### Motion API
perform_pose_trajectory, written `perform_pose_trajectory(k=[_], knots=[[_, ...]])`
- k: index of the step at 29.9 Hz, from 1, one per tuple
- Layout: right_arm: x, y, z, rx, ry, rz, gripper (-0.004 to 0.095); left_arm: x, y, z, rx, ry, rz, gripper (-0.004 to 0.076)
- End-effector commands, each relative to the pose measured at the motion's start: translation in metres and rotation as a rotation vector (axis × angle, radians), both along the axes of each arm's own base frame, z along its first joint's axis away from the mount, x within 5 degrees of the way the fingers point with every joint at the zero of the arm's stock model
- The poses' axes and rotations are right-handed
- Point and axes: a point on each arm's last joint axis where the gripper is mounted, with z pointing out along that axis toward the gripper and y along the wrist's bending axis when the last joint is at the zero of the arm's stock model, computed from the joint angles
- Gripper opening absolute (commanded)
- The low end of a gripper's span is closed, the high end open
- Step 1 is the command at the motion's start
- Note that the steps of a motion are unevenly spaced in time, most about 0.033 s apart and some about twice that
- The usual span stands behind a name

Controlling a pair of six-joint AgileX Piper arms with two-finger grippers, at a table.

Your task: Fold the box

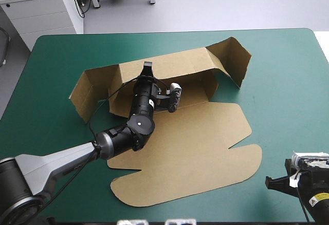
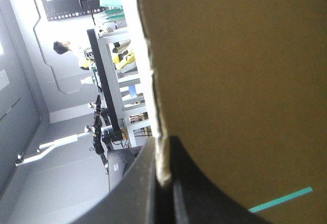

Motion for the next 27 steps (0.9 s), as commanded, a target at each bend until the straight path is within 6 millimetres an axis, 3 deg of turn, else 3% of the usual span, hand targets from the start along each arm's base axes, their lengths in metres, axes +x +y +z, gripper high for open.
perform_pose_trajectory(k=[1, 6, 19, 27], knots=[[0.010, 0.000, 0.011, 0.008, -0.044, -0.007, -0.0011, 0.001, -0.002, 0.030, -0.062, -0.155, -0.006, -0.0008], [0.015, 0.000, 0.009, 0.018, -0.015, -0.005, -0.0011, 0.001, -0.003, 0.031, -0.214, -0.139, 0.013, -0.0008], [0.023, 0.001, 0.007, 0.026, 0.012, -0.001, -0.0011, -0.027, -0.007, 0.056, -0.255, -0.187, -0.041, -0.0008], [0.028, 0.001, 0.007, 0.031, 0.018, -0.007, -0.0003, -0.054, -0.009, 0.025, -0.160, -0.143, -0.085, -0.0008]])
